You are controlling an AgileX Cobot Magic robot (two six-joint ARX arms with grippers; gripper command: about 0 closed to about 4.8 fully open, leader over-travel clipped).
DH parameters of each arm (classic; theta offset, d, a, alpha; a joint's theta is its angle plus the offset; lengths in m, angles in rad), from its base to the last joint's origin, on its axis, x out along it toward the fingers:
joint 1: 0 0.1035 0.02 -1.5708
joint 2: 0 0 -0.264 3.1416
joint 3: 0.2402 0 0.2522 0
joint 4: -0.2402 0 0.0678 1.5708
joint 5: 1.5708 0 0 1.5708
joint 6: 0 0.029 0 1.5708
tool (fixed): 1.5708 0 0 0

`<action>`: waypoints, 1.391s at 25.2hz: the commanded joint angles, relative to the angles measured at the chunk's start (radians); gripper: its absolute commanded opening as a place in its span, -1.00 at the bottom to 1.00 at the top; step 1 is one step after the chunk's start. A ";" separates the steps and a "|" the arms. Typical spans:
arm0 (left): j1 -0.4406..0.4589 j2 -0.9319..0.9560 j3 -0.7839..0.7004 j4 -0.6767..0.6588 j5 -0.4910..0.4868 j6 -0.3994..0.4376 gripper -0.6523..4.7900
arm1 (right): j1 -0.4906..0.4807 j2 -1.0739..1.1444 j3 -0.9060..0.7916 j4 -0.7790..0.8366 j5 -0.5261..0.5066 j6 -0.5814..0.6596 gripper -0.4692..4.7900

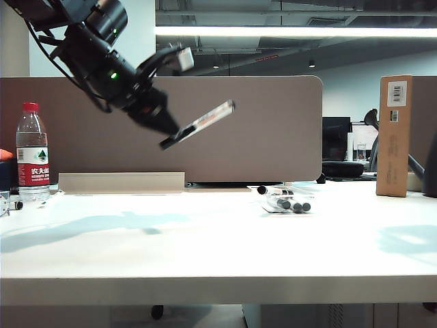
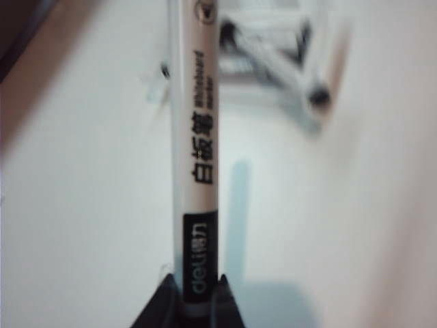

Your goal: Pick up the markers scattered on the table and put them into the packaging box, making sure the markers fit the shape of the box's grooves.

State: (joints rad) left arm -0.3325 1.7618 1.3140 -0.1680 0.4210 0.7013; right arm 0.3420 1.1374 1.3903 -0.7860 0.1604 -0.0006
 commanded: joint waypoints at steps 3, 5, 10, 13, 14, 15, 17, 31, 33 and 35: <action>-0.078 -0.003 0.004 0.220 0.055 -0.470 -0.78 | -0.055 -0.015 0.004 -0.003 -0.005 0.001 0.75; -0.134 0.005 0.005 0.298 0.054 -0.706 -0.78 | -0.060 -0.021 0.004 -0.005 -0.005 0.022 0.75; -0.212 0.071 0.006 0.452 0.016 -1.152 -0.78 | -0.063 -0.040 0.004 -0.010 -0.006 0.037 0.75; -0.229 0.145 0.011 0.626 -0.024 -1.553 -0.78 | -0.063 -0.049 0.004 -0.034 -0.002 0.053 0.75; -0.229 0.160 0.021 0.645 -0.023 -1.613 -0.78 | -0.063 -0.055 0.004 -0.039 -0.001 0.053 0.75; -0.229 0.177 0.038 0.658 -0.023 -1.662 -0.78 | -0.063 -0.057 0.004 -0.040 -0.001 0.053 0.75; -0.229 0.212 0.087 0.655 -0.023 -1.709 -0.78 | -0.063 -0.065 0.004 -0.040 -0.002 0.054 0.75; -0.229 0.421 0.384 0.359 -0.030 -1.865 -0.78 | -0.063 -0.116 0.004 -0.051 0.029 0.064 0.75; -0.227 0.429 0.384 0.333 -0.066 -1.892 -0.78 | -0.063 -0.122 0.005 -0.050 0.029 0.068 0.75; -0.225 0.446 0.385 0.337 -0.057 -1.886 -0.78 | -0.063 -0.124 0.005 -0.051 0.027 0.076 0.75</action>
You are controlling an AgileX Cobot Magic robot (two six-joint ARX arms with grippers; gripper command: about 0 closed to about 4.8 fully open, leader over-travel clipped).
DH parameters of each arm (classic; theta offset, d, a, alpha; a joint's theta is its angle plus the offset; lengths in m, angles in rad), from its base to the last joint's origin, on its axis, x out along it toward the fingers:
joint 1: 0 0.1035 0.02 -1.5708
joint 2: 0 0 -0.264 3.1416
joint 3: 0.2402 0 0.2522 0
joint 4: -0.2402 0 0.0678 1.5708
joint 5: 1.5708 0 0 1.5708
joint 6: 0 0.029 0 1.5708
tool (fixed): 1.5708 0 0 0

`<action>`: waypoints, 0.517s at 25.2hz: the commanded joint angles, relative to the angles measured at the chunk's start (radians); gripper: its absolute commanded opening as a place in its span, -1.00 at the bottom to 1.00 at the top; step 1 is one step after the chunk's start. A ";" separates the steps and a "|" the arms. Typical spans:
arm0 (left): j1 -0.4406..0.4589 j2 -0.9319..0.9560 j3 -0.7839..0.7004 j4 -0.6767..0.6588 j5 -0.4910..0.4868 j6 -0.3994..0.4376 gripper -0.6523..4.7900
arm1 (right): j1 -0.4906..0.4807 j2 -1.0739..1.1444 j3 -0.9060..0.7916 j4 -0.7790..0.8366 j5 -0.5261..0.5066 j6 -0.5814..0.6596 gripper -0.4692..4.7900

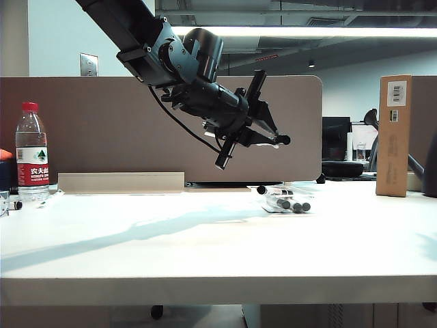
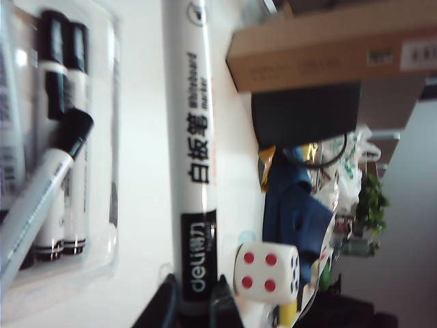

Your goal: Pick up the markers scattered on the table and put them into the packaging box, making sure the markers fit the shape of the box's grooves.

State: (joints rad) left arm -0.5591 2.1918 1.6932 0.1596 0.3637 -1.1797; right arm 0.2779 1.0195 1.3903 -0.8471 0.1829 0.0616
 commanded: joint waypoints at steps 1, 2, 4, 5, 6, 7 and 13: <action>0.001 0.027 0.006 0.012 0.023 -0.003 -0.78 | 0.001 -0.007 0.005 0.011 0.003 0.014 0.75; 0.000 0.038 0.006 0.015 0.039 -0.003 -0.78 | 0.001 -0.007 0.005 0.010 0.000 0.015 0.75; -0.001 0.055 0.006 0.014 0.056 -0.005 -0.78 | 0.001 -0.007 0.004 0.010 -0.002 0.017 0.75; -0.001 0.063 0.006 0.014 0.064 -0.005 -0.78 | 0.001 -0.007 0.004 0.010 -0.002 0.017 0.75; -0.001 0.069 0.006 0.014 0.064 -0.007 -0.78 | 0.001 -0.007 0.005 0.010 -0.002 0.017 0.75; -0.001 0.072 0.006 0.014 0.066 -0.007 -0.78 | 0.001 -0.007 0.004 0.010 -0.002 0.017 0.75; 0.000 0.072 0.011 0.047 0.081 -0.006 -0.60 | 0.001 -0.010 0.005 -0.001 -0.002 0.016 0.75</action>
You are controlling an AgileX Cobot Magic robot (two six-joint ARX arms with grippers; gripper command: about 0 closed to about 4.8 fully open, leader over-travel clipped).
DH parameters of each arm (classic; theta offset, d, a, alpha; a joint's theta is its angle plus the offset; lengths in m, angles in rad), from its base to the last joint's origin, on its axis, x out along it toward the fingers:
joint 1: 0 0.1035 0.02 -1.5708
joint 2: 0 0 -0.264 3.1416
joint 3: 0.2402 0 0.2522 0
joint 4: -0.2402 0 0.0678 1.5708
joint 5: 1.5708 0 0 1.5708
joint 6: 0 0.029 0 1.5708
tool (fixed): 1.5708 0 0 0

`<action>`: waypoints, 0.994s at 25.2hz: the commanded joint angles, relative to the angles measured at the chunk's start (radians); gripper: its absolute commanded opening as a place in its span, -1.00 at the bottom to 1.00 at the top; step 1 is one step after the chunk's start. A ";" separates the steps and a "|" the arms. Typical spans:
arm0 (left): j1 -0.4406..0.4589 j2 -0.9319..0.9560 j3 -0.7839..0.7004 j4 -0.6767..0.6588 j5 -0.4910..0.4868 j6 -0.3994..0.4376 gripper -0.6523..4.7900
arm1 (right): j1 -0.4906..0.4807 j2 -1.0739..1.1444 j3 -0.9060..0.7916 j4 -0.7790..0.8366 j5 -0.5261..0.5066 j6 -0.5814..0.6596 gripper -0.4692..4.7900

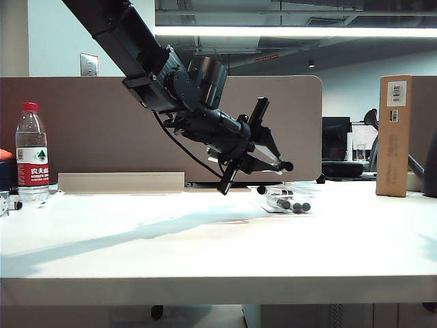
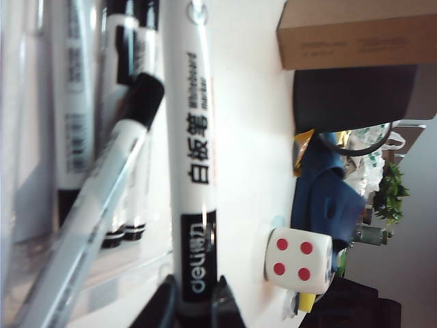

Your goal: Pick up the markers scattered on the table and put them into the packaging box, making sure the markers fit the shape of the box's grooves.

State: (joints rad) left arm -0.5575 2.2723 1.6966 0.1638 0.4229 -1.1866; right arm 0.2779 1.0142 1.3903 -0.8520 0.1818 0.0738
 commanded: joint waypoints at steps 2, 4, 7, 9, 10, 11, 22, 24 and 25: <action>0.001 -0.009 0.011 0.050 0.031 0.001 -0.32 | 0.001 -0.005 0.005 0.003 -0.001 0.004 0.75; 0.009 -0.010 0.011 0.060 0.057 0.001 0.04 | 0.001 -0.005 0.005 0.004 -0.001 0.004 0.75; 0.012 -0.009 0.010 0.053 0.067 0.001 0.28 | 0.001 -0.005 0.005 0.004 -0.001 0.004 0.75; 0.021 -0.010 0.010 0.058 0.093 0.000 0.43 | 0.001 -0.005 0.004 0.003 -0.002 0.004 0.75; 0.023 -0.010 0.010 0.057 0.097 0.000 0.47 | 0.001 -0.005 0.004 0.003 -0.005 0.004 0.75; 0.025 -0.010 0.010 0.057 0.108 0.001 0.54 | 0.001 -0.005 0.004 0.002 -0.005 0.004 0.75; 0.107 -0.042 0.011 0.084 0.272 0.002 0.54 | 0.001 -0.005 0.004 -0.009 -0.027 0.005 0.75; 0.122 -0.054 0.010 0.087 0.286 0.005 0.53 | 0.001 -0.005 0.004 -0.010 -0.027 0.005 0.75; 0.131 -0.061 0.010 0.089 0.296 0.008 0.52 | 0.001 -0.005 0.005 -0.010 -0.026 0.005 0.75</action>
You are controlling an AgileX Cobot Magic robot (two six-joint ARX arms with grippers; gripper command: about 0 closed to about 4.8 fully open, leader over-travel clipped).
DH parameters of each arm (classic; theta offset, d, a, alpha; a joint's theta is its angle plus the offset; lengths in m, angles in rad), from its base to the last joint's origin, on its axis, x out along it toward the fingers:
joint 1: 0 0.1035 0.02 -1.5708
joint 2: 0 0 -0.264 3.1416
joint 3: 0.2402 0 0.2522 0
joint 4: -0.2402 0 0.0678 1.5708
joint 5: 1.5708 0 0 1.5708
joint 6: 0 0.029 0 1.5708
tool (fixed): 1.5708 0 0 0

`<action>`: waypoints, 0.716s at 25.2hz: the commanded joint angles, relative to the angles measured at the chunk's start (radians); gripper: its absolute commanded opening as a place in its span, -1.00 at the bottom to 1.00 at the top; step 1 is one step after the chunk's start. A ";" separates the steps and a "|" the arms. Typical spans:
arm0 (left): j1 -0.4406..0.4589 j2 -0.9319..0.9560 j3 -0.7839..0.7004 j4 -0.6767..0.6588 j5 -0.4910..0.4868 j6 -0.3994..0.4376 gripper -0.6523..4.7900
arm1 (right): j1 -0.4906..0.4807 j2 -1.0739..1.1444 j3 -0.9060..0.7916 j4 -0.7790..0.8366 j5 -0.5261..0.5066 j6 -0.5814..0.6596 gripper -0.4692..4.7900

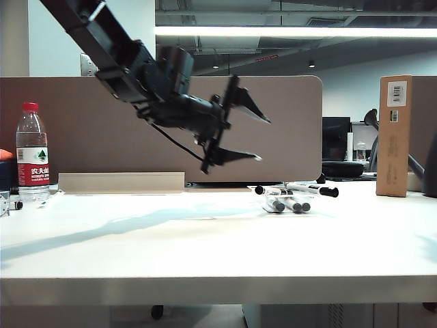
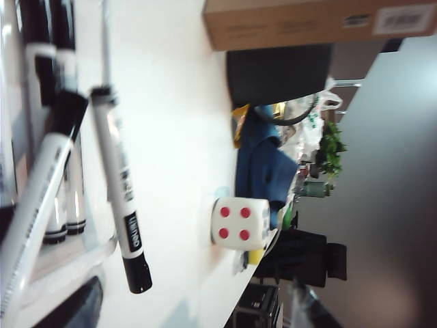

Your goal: Pick up the markers scattered on the table and put them into the packaging box, making sure the markers fit the shape of the box's grooves.

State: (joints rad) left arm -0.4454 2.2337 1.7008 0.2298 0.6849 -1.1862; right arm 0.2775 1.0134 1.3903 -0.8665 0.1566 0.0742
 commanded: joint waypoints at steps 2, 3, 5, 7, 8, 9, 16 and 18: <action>0.030 -0.033 0.006 0.024 0.048 0.017 0.52 | 0.001 -0.005 0.004 0.003 -0.001 0.005 0.75; 0.037 -0.039 0.006 0.029 0.061 0.025 0.52 | 0.001 -0.005 0.004 0.003 -0.001 0.005 0.75; 0.043 -0.046 0.006 0.048 0.088 0.035 0.47 | 0.001 -0.006 0.004 0.002 -0.001 0.005 0.75; 0.055 -0.056 0.006 0.066 0.124 0.035 0.38 | 0.001 -0.009 0.005 0.002 -0.002 0.008 0.75; 0.055 -0.062 0.006 0.068 0.141 0.045 0.16 | 0.002 -0.010 0.005 0.003 -0.002 0.009 0.75; 0.063 -0.080 0.006 0.071 0.180 0.082 -0.60 | 0.002 -0.017 0.005 0.001 -0.002 0.012 0.75; 0.068 -0.206 0.006 -0.135 0.199 0.375 -0.78 | 0.002 -0.053 0.004 -0.052 -0.002 0.004 -0.85; 0.065 -0.247 0.006 -0.291 0.161 0.511 -0.78 | 0.002 -0.058 0.004 -0.077 -0.002 0.004 -0.83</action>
State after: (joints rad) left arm -0.3759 2.0129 1.7058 0.0906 0.8780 -0.8295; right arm 0.2779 0.9615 1.3903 -0.9257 0.1562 0.0803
